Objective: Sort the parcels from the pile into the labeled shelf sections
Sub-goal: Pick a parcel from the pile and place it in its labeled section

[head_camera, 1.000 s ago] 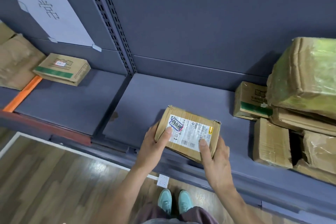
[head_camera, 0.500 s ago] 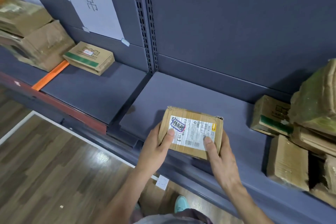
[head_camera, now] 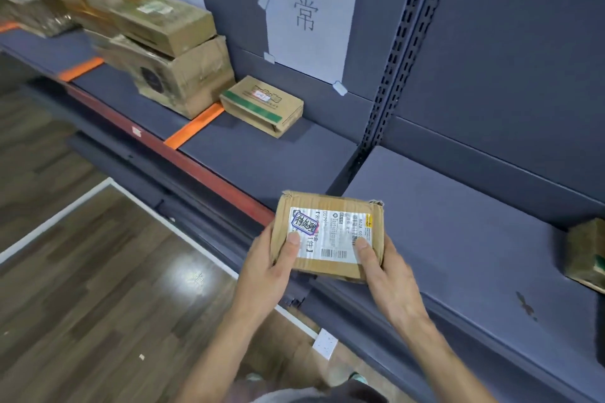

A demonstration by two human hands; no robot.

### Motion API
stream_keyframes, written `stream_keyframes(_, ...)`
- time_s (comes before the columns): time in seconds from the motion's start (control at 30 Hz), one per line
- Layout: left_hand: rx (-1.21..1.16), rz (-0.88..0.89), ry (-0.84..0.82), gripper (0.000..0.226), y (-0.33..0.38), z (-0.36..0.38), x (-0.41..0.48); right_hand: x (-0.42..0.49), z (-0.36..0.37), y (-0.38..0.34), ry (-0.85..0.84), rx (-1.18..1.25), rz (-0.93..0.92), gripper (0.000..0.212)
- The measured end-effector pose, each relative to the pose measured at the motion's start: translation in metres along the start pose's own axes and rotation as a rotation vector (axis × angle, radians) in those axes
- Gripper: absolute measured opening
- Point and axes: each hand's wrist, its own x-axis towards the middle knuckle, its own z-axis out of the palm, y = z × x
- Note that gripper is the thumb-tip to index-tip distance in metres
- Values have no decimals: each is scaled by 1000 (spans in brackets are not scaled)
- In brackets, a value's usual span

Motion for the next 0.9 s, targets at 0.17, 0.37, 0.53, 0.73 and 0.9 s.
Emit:
stream_keyframes(0.17,-9,-23,98,16,-14,-83,-8,10,73,-35,-121,24,-27,25)
stream_keyframes(0.37,5,-76,281,20,-31,-156,-22,20,145,-74,-281,-2,-97,18)
stream_keyframes(0.53,-23,-170,424,28,-52,-198,-28,34,194,-101,-405,12,-168,43)
stream_keyframes(0.73,-69,-229,546,23,-59,-241,-2,71,243,-139,-506,-1,-198,47)
stream_keyframes(0.9,-84,-265,598,29,-56,-271,53,126,272,-172,-578,33,-225,41)
